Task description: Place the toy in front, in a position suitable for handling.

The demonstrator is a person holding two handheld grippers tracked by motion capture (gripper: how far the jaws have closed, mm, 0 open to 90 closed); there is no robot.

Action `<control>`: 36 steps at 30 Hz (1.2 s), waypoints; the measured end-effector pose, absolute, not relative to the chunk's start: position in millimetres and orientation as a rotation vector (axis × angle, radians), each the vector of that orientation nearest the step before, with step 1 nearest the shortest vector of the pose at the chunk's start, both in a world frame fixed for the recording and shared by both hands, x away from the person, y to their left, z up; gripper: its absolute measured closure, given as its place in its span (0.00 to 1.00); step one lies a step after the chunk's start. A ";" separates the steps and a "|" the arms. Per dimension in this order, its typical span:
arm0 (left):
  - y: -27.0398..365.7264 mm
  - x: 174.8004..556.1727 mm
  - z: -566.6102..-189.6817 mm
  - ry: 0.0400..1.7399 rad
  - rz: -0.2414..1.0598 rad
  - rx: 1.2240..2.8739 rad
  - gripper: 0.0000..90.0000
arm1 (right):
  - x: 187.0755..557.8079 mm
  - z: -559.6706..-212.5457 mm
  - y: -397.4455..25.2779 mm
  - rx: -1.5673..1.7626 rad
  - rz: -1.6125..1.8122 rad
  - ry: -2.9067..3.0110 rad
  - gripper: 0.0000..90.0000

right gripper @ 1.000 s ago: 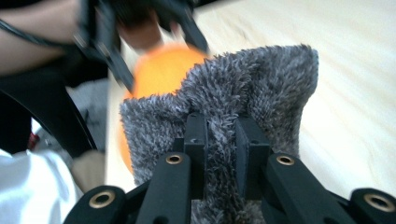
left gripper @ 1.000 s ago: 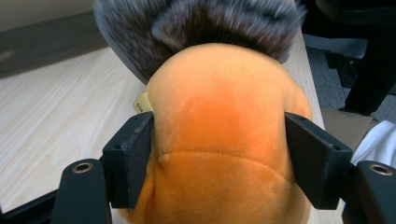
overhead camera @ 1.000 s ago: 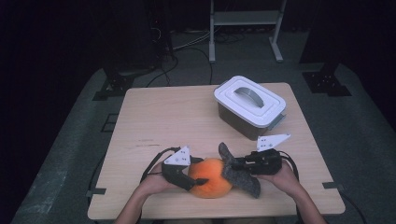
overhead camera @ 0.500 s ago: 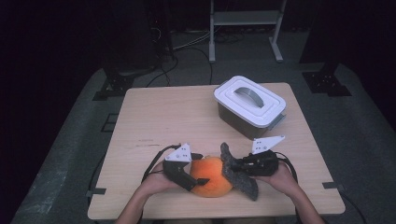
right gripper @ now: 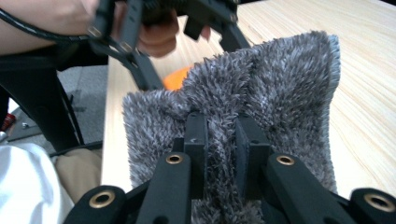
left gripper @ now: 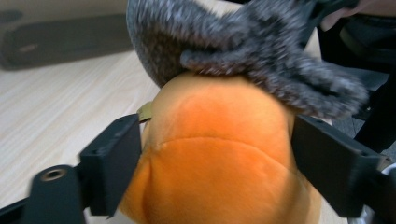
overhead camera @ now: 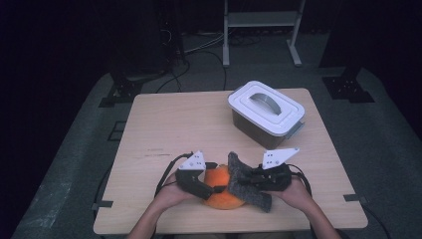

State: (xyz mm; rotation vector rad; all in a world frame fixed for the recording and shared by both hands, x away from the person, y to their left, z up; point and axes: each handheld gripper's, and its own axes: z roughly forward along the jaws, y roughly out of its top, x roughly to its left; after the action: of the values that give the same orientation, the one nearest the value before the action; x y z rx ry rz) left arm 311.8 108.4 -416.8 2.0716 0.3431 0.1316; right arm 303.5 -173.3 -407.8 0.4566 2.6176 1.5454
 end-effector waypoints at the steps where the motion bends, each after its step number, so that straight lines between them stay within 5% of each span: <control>1: 109.5 311.8 -415.3 0.337 0.141 2.065 0.14 | 305.1 -408.5 -175.4 0.470 1.547 2.609 0.85; 5: 113.7 312.6 -412.8 0.337 0.135 2.054 0.14 | 313.6 -413.8 -189.3 0.555 1.552 2.587 0.84; 10: 112.4 311.3 -417.2 0.345 0.149 2.086 0.34 | 314.8 -414.2 -192.0 0.578 1.536 2.577 0.84; 25: 108.6 311.7 -417.0 0.369 0.135 2.069 0.23 | 305.1 -406.8 -183.0 0.481 1.504 2.565 0.84; 36: 104.9 309.9 -415.7 0.418 0.138 2.060 0.40 | 302.9 -393.6 -190.3 0.489 1.557 2.521 0.85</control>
State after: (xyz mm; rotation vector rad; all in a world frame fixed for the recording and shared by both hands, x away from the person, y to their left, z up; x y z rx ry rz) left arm 309.9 104.9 -415.7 2.0596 0.4180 0.1383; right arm 302.9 -190.3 -393.6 0.4890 2.5212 1.5571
